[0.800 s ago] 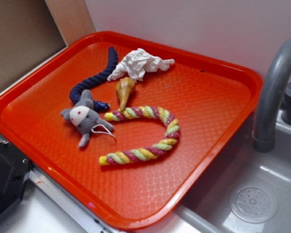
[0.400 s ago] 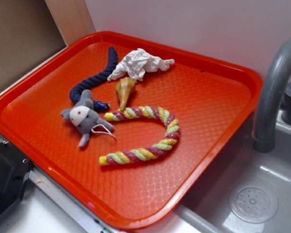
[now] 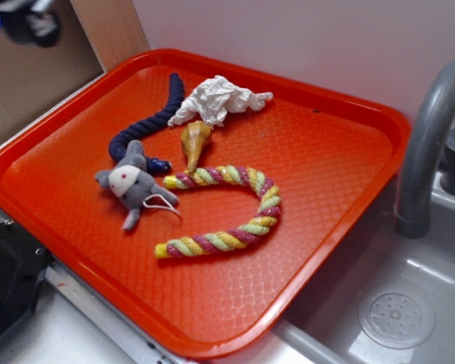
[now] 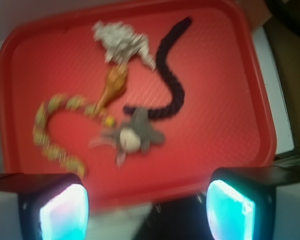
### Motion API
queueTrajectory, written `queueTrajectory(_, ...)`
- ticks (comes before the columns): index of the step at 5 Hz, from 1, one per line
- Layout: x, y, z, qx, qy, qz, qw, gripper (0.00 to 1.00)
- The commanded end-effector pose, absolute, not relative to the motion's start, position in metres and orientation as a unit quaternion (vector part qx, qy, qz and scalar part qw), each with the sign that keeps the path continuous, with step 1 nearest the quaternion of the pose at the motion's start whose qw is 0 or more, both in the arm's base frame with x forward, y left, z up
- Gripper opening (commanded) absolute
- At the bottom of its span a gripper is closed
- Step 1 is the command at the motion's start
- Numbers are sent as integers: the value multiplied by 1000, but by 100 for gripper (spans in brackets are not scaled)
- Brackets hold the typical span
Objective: Grab the shell.
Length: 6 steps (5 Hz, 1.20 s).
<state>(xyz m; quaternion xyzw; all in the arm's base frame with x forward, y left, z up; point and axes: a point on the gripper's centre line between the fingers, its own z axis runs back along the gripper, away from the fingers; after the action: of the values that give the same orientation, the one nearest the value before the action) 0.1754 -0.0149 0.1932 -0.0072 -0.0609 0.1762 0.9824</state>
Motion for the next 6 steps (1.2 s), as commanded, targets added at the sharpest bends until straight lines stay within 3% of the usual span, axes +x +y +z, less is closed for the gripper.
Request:
queueTrajectory(1, 241, -24, 134, -35, -101, 236, 966, 100)
queueTrajectory(2, 257, -36, 114, -30, -87, 217, 972, 100)
queueTrajectory(3, 271, -42, 91, -2, -76, 201, 977, 100)
queueTrajectory(6, 277, -37, 40, 57, -39, 179, 981, 100)
